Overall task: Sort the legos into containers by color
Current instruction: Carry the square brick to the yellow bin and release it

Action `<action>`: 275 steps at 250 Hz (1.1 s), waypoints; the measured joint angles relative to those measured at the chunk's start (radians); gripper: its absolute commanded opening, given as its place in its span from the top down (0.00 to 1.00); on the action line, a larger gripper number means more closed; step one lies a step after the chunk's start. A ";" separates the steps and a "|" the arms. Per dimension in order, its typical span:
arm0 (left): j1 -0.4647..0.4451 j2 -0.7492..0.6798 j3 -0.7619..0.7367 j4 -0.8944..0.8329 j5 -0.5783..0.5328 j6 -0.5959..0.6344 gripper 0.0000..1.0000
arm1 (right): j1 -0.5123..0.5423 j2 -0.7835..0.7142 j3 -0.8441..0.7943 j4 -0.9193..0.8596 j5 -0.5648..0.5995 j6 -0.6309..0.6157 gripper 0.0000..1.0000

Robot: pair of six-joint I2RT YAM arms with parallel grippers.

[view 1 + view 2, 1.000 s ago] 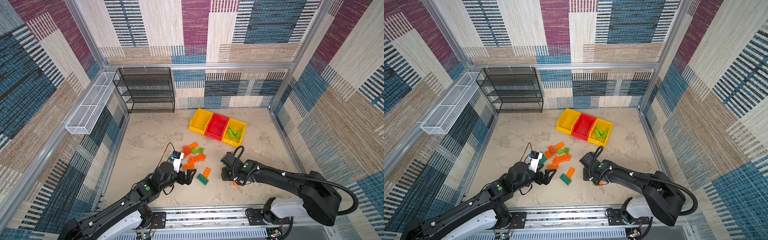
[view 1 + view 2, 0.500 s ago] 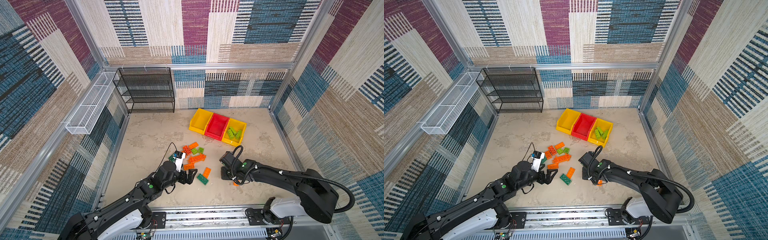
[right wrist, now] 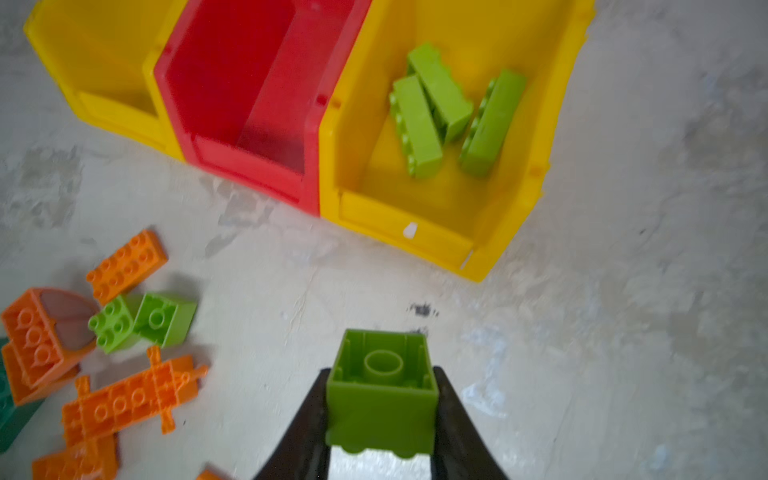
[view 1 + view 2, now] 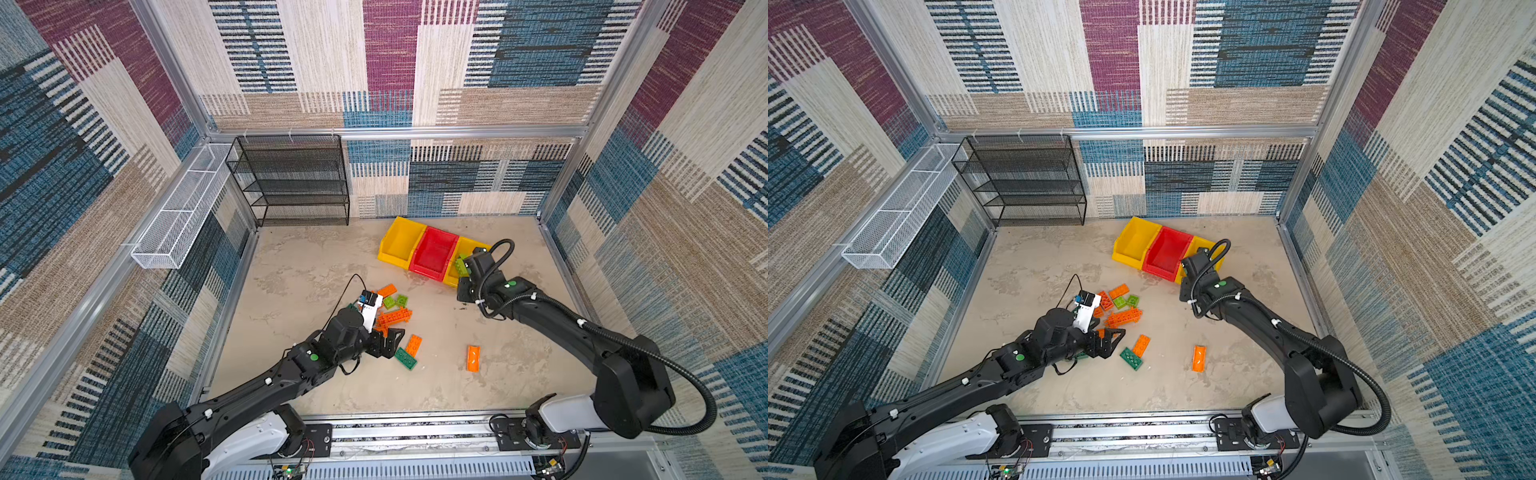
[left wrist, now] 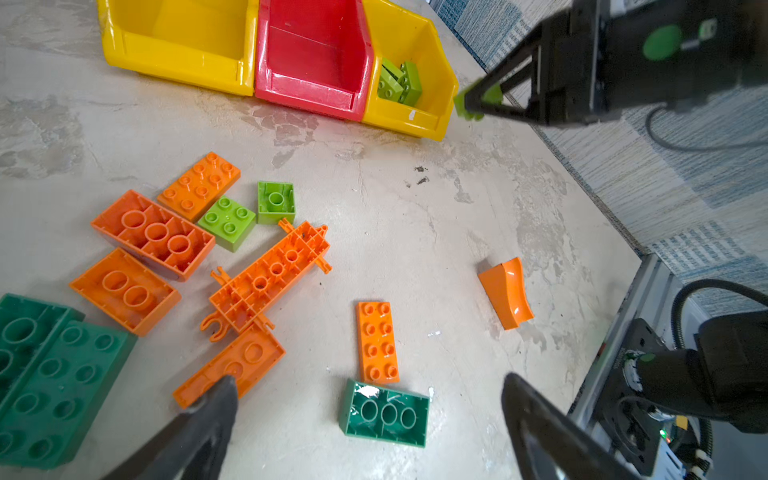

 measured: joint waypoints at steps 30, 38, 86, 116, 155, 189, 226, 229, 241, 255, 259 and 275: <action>0.000 0.046 0.032 0.004 0.014 0.000 0.01 | -0.085 0.114 0.096 0.043 -0.016 -0.093 0.67; 0.000 0.057 0.039 0.005 0.014 0.000 0.01 | -0.103 0.141 0.113 0.058 -0.020 -0.109 0.66; 0.000 0.123 0.087 0.008 0.013 0.000 0.01 | -0.193 0.306 0.225 0.113 -0.049 -0.189 0.54; 0.000 0.148 0.117 0.002 0.010 0.000 0.01 | -0.202 0.371 0.279 0.123 -0.063 -0.224 0.38; 0.000 0.148 0.131 -0.010 -0.013 0.001 0.01 | -0.202 0.363 0.286 0.140 -0.075 -0.244 0.34; 0.000 0.113 0.122 -0.019 -0.033 0.002 0.01 | -0.169 0.290 0.230 0.145 -0.108 -0.229 0.33; 0.000 0.052 0.080 -0.030 -0.047 0.003 0.01 | -0.027 0.241 0.170 0.153 -0.151 -0.187 0.33; 0.000 0.045 0.076 -0.032 -0.048 0.003 0.01 | -0.018 0.240 0.167 0.153 -0.156 -0.184 0.33; 0.000 0.015 0.058 -0.042 -0.063 0.003 0.01 | 0.035 0.242 0.159 0.152 -0.170 -0.167 0.33; 0.000 -0.023 0.035 -0.056 -0.065 0.001 0.01 | 0.091 0.251 0.159 0.153 -0.185 -0.147 0.32; 0.000 -0.034 0.029 -0.058 -0.067 0.000 0.01 | 0.107 0.256 0.163 0.154 -0.193 -0.140 0.32; 0.000 -0.086 0.003 -0.071 -0.080 -0.001 0.01 | 0.149 0.280 0.171 0.164 -0.206 -0.122 0.29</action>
